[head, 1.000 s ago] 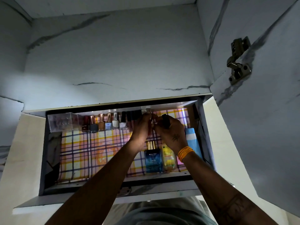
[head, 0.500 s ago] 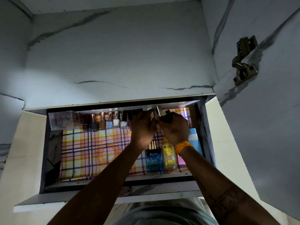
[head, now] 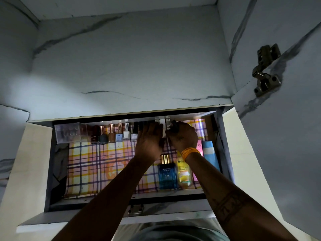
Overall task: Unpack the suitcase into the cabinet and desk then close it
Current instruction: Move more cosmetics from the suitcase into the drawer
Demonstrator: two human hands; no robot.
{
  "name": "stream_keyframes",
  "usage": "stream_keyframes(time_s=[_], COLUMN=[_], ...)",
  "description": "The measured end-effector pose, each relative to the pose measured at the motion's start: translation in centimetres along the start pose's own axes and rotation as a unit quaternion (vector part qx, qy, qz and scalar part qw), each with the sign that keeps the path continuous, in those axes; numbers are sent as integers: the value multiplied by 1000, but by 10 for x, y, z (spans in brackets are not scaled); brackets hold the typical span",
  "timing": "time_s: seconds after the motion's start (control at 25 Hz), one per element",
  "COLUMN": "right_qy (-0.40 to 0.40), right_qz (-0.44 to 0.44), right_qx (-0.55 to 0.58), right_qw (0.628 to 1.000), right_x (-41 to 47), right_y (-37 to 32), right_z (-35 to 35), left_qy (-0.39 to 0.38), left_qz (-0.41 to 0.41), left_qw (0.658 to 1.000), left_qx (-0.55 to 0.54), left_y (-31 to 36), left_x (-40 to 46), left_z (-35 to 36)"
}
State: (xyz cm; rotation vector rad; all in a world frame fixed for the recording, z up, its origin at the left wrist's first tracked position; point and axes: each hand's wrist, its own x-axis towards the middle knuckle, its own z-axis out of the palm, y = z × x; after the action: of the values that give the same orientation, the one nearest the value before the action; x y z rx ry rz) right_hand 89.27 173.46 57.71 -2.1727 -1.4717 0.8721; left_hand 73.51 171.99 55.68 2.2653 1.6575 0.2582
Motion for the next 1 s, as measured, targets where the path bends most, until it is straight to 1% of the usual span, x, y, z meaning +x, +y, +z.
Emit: stream_keyframes(time_s=[0.12, 0.16, 0.28, 0.4, 0.48, 0.52, 0.6, 0.64, 0.68, 0.76, 0.84, 0.92, 1.0], right_qy=[67, 72, 85, 124, 124, 119, 106, 103, 104, 105, 87, 53, 27], right_qz=[20, 25, 5, -11, -13, 0, 51, 59, 49, 14, -21, -29, -22], right_qx=[56, 60, 69, 71, 50, 51, 84, 98, 100, 71, 1, -73, -113], right_qw=[996, 995, 994, 990, 991, 992, 989, 988, 988, 992, 996, 996, 993], right_x=[5, 8, 15, 11, 5, 4, 6, 7, 7, 6, 5, 5, 9], right_y=[12, 15, 16, 18, 25, 28, 27, 24, 22, 23, 30, 37, 38], right_z=[-9, -11, -9, -11, -17, -19, -24, -26, -27, -32, -36, -37, -32], left_qy=[-12, -16, -21, 11, 40, 43, 8, -10, -20, -21, -13, -17, -8], left_qz=[1, -4, -17, -21, -8, 2, 20, 25, 29, 32, 33, 27, 26], left_qw=[1000, 1000, 999, 999, 999, 999, 999, 998, 998, 998, 998, 998, 997], left_qx=[4, 8, 21, 29, 24, 27, 42, 50, 56, 56, 54, 63, 78], left_y=[0, 1, 5, 12, 22, 28, 42, 46, 50, 54, 53, 51, 47], left_x=[1, 1, 1, -1, 0, 2, 10, 14, 19, 28, 34, 35, 33], left_z=[-2, -2, -1, -2, -3, -4, -5, -4, -3, 0, 0, -1, 0])
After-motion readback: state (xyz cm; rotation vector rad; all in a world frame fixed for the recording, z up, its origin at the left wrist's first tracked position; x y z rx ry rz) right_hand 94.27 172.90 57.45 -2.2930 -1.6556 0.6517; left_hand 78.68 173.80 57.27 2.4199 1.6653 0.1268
